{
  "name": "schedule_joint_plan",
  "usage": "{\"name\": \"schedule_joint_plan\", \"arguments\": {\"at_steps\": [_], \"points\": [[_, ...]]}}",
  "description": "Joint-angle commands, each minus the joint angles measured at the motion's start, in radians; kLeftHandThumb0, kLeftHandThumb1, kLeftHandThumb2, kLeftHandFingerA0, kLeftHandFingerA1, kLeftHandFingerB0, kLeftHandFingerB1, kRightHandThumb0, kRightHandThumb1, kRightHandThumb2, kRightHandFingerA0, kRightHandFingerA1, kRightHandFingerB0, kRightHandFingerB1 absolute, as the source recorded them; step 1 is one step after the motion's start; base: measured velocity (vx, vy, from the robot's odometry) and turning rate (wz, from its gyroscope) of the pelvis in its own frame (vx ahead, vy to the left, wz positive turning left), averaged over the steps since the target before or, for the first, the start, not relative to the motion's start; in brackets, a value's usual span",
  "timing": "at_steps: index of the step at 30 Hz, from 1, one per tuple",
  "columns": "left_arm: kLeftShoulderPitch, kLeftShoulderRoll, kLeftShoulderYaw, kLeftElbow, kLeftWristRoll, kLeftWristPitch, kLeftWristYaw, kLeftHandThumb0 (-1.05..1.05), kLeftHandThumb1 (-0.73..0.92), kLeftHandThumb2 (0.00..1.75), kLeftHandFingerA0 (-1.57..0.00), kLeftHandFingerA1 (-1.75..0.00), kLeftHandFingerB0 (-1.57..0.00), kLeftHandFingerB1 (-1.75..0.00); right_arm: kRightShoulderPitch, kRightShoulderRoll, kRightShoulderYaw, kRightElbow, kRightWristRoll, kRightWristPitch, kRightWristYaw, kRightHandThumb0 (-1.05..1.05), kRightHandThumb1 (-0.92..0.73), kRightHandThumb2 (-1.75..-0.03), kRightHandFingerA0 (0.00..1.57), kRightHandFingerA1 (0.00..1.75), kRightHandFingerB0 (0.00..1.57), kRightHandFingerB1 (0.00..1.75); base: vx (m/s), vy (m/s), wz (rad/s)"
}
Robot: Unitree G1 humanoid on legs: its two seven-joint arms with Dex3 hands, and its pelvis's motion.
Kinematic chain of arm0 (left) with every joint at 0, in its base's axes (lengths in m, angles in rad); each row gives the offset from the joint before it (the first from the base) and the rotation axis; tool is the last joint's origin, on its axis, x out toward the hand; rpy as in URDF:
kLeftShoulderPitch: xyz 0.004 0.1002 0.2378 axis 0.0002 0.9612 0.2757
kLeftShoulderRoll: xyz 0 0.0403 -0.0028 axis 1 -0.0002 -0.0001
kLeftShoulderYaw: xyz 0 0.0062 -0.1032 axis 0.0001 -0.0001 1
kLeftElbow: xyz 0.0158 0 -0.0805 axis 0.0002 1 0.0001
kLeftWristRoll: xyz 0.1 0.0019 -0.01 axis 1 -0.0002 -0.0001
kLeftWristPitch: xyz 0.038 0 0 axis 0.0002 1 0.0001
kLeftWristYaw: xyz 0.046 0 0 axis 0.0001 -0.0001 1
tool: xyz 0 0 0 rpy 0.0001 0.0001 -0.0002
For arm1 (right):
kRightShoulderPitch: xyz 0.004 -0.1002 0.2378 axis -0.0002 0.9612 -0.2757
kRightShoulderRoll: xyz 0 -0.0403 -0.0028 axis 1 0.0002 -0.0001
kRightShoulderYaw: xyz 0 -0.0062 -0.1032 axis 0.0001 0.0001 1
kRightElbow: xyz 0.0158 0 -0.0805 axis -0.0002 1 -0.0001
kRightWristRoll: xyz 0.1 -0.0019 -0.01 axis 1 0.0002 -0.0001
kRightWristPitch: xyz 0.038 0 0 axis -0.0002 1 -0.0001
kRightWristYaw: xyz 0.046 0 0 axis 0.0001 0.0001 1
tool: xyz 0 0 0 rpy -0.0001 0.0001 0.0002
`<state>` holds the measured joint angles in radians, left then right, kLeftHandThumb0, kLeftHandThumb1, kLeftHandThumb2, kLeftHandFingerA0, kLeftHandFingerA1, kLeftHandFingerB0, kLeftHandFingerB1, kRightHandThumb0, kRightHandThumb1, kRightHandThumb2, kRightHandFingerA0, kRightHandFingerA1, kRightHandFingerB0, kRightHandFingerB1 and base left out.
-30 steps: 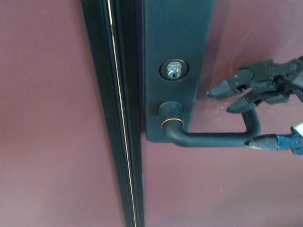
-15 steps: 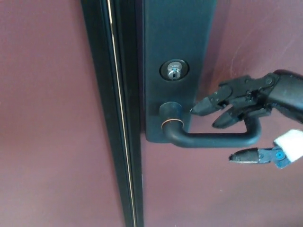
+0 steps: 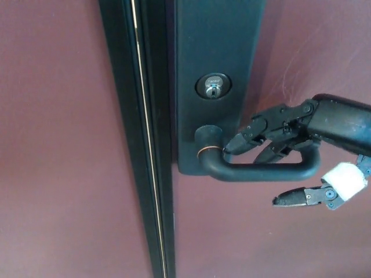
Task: The robot walks towards the door handle and put its right hand on it and twist the handle
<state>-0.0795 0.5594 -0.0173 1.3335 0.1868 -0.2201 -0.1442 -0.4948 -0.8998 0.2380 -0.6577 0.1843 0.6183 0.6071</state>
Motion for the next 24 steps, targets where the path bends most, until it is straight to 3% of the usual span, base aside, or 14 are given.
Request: {"name": "schedule_joint_plan", "arguments": {"at_steps": [1, 9, 24], "points": [[0.017, 0.011, 0.001, -0.003, 0.008, -0.010, -0.004, -0.30, 0.63, 0.60, -0.77, -0.52, -0.58, -0.44, -0.029, -0.025, 0.004, 0.006, -0.029, 0.031, 0.062, -0.34, -0.56, -0.57, 0.50, 0.43, 0.43, 0.37, 0.00, 0.000, 0.00], [0.016, 0.015, -0.002, -0.003, 0.011, -0.009, -0.001, -0.30, 0.63, 0.60, -0.77, -0.52, -0.58, -0.43, -0.065, -0.065, -0.042, 0.019, -0.028, 0.040, 0.112, -0.35, -0.56, -0.57, 0.50, 0.42, 0.43, 0.37, 0.00, 0.000, 0.00], [0.025, 0.018, -0.001, 0.002, 0.012, -0.004, 0.009, -0.30, 0.63, 0.59, -0.77, -0.51, -0.58, -0.43, -0.076, -0.042, -0.009, 0.011, -0.069, 0.049, 0.117, -0.37, -0.56, -0.57, 0.51, 0.42, 0.44, 0.37, 0.00, 0.000, 0.00]]}}
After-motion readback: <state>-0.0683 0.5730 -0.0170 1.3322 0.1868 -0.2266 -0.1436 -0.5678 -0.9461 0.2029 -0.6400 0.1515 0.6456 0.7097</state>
